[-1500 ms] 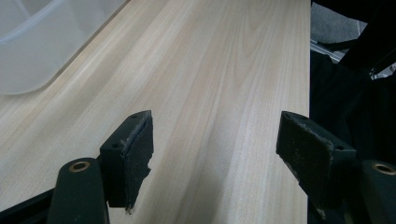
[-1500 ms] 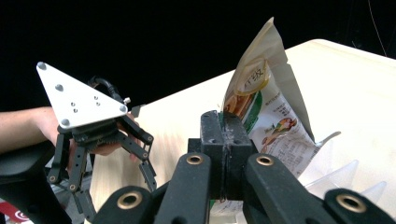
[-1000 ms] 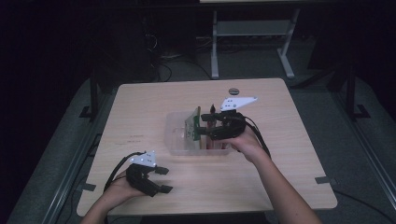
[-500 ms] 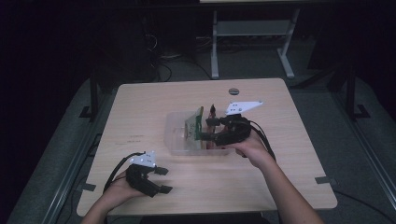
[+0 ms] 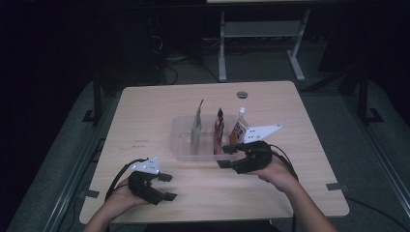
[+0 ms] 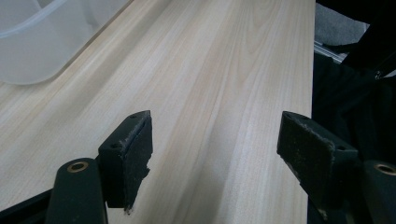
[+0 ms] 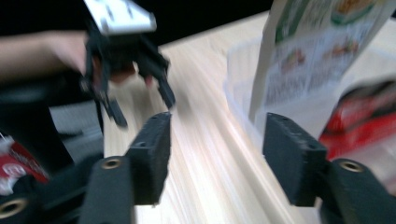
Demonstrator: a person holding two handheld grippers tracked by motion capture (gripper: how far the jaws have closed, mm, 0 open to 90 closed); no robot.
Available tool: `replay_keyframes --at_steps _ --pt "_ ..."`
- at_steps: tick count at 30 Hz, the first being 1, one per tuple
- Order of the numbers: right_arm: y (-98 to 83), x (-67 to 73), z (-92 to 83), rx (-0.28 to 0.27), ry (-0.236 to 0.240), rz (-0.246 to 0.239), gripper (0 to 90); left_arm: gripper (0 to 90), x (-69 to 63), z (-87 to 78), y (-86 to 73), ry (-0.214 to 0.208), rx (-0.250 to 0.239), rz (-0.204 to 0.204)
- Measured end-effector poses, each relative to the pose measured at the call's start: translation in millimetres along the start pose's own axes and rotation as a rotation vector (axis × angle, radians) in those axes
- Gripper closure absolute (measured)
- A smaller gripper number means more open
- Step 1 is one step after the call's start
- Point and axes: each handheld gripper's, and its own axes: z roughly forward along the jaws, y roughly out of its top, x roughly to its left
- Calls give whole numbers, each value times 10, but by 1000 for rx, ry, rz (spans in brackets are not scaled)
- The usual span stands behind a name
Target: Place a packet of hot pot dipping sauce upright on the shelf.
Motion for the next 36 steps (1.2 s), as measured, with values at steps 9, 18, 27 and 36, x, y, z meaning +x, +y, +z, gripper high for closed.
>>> replay_keyframes --at_steps 9,18,27,36 --pt "-375 28 -109 69 -80 15 305 260 2 -4 -24 12 10 0" --pt "-693 -67 -389 114 -197 50 275 260 26 -28 -40 19 11 -3" --pt "-948 -133 -605 160 -297 71 249 252 36 -46 -90 45 38 19" --pt "-1031 -218 -626 198 -321 66 240 247 49 -69 -134 77 60 15"
